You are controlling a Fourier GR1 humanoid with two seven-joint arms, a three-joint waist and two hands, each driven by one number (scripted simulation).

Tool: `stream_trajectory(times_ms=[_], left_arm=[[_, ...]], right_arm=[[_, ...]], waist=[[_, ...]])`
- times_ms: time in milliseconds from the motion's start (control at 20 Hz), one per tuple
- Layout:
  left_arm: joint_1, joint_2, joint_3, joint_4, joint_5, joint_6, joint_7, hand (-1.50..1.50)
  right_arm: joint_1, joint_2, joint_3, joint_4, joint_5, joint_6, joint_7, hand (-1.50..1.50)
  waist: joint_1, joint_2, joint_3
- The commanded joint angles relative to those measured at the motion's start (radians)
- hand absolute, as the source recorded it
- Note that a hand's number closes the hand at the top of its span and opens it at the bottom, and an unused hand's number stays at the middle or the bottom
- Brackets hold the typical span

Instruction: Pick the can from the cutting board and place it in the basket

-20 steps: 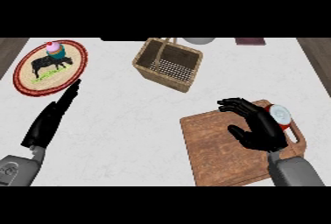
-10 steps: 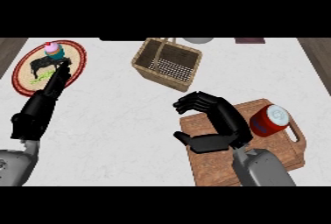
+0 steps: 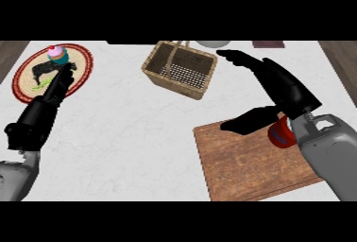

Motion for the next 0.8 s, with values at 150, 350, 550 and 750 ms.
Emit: stream_trajectory(times_ms=[150, 350, 550, 750], left_arm=[[-0.019, -0.004, -0.007, -0.006, -0.004, -0.013, -0.002, 0.0], [-0.001, -0.018, -0.016, 0.001, -0.024, 0.001, -0.018, 0.0], [0.015, -0.008, 0.025, 0.026, -0.007, -0.023, -0.065, 0.0], [0.033, -0.013, 0.021, -0.02, -0.007, -0.04, -0.033, 0.0]], right_arm=[[-0.248, -0.242, 0.107, 0.054, -0.051, 0.481, 0.19, -1.5], [-0.351, -0.295, 0.095, 0.129, -0.224, 0.753, 0.241, -1.5], [-0.421, -0.297, 0.076, 0.24, -0.332, 0.9, 0.304, -1.5], [-0.434, -0.285, 0.109, 0.307, -0.291, 0.952, 0.305, -1.5]], waist=[[0.025, 0.009, -0.001], [0.02, 0.012, 0.002], [0.011, 0.012, 0.004], [0.014, 0.013, 0.006]])
